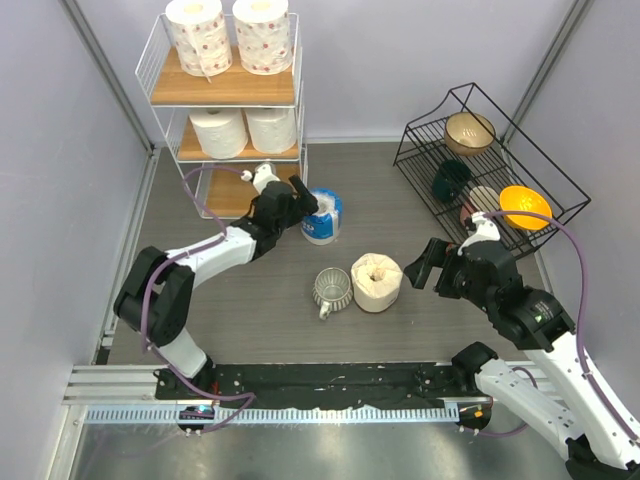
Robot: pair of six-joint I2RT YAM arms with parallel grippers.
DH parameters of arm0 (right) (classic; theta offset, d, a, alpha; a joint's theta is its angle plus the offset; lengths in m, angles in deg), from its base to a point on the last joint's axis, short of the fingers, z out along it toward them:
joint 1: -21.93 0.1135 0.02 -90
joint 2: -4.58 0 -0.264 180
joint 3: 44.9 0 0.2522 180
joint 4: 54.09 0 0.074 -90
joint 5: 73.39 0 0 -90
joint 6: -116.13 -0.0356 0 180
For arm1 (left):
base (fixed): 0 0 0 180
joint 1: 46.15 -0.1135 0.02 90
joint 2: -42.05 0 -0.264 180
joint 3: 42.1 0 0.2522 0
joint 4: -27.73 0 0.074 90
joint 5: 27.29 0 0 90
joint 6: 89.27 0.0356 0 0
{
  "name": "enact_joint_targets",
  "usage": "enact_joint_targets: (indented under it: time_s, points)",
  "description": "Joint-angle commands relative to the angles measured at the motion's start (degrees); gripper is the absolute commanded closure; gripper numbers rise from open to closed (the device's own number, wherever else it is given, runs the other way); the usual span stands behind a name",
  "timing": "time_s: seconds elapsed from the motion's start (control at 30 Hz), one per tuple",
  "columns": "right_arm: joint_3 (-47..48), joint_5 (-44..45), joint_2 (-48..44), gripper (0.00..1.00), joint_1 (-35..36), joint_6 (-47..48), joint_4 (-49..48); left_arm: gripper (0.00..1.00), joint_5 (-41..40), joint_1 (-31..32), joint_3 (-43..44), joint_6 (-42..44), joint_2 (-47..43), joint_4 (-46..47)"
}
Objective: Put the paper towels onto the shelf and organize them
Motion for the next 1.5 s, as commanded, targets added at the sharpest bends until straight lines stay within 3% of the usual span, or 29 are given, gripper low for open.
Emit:
enact_joint_targets:
  time_s: [0.0,0.23,0.7,0.8,0.93,1.0,1.13,1.47]
  points:
    - [0.15,1.00,-0.92,0.02,0.29,0.29,-0.51,0.12,-4.56,1.98,3.15,2.46,1.56,-0.91]
    - [0.59,1.79,-2.15,0.02,0.29,0.37,1.16,0.14,-6.93,3.65,6.66,2.99,6.13,-2.76]
    - [0.94,2.05,-2.59,0.02,0.29,0.64,2.04,0.33,-10.89,4.27,9.65,3.26,10.17,-7.68]
    - [1.12,2.14,-2.68,0.02,0.29,0.55,2.30,0.38,-8.96,4.18,10.01,3.70,11.67,-7.68]
    - [1.73,2.49,-3.03,0.02,0.29,0.64,3.18,0.54,-7.03,4.18,8.61,2.91,12.37,-5.66]
    - [1.91,2.84,-3.20,0.02,0.29,0.72,3.36,0.57,-6.23,4.18,7.99,2.64,11.94,-5.31]
    - [1.82,2.67,-2.94,0.02,0.29,0.90,3.44,0.60,-5.09,4.18,2.74,1.59,7.73,-4.78]
    - [1.56,2.23,-1.54,0.02,0.29,1.34,2.21,0.60,-8.16,0.67,-15.64,-3.86,-15.03,-6.36]
